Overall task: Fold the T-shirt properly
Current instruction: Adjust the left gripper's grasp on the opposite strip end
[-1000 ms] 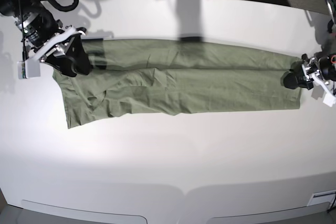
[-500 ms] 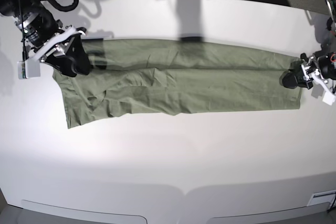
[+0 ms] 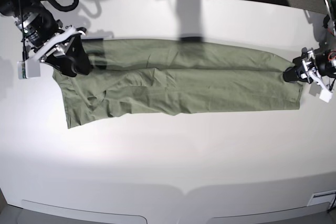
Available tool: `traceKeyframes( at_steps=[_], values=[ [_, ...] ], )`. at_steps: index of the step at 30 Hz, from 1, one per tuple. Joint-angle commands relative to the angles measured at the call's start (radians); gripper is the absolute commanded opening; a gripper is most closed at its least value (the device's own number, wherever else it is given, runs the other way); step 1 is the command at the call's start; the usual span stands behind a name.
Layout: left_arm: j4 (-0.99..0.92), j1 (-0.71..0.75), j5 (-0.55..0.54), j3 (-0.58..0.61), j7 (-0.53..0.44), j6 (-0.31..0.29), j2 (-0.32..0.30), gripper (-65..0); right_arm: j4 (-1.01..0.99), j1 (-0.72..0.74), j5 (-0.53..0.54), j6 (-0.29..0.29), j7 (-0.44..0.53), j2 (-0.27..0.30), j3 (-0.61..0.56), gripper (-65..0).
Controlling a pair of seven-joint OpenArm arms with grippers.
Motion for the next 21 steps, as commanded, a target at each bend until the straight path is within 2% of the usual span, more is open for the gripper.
traceKeyframes(
  at_steps=[1, 3, 7, 9, 14, 19, 21],
  values=[
    [0.012, -0.017, -0.029, -0.004, -0.006, -0.007, -0.026, -58.7, 0.019, 0.003, 0.028, 0.004, 0.023, 0.006, 0.002, -42.3],
    [0.012, -0.017, -0.026, -0.004, -0.01, -0.007, -0.026, -56.2, 0.019, 0.003, 0.028, 0.004, 0.023, 0.006, 0.002, -42.3],
    [0.012, -0.017, -0.026, -0.004, -0.041, -0.007, -0.025, -43.9, 0.019, 0.003, 0.028, 0.004, 0.023, 0.006, 0.002, -42.3],
    [0.012, -0.017, -0.026, -0.004, -0.063, -0.007, -0.025, -40.9, 0.019, 0.003, 0.027, 0.004, 0.022, 0.006, 0.002, -42.3],
    [0.012, -0.017, -0.024, -0.004, -0.069, -0.007, -0.025, -40.9, 0.019, 0.003, 0.028, 0.004, 0.02, 0.006, 0.002, -42.3],
    [0.012, -0.017, 0.142, -0.004, -0.234, -0.007, -0.02, -40.9, 0.019, 0.002, 0.027, 0.004, 0.019, 0.006, 0.002, -42.3],
    [0.012, -0.017, 0.154, -0.004, -0.24, -0.007, -0.019, -40.9, 0.019, 0.002, 0.027, 0.004, 0.019, 0.006, 0.002, -42.3]
  ],
)
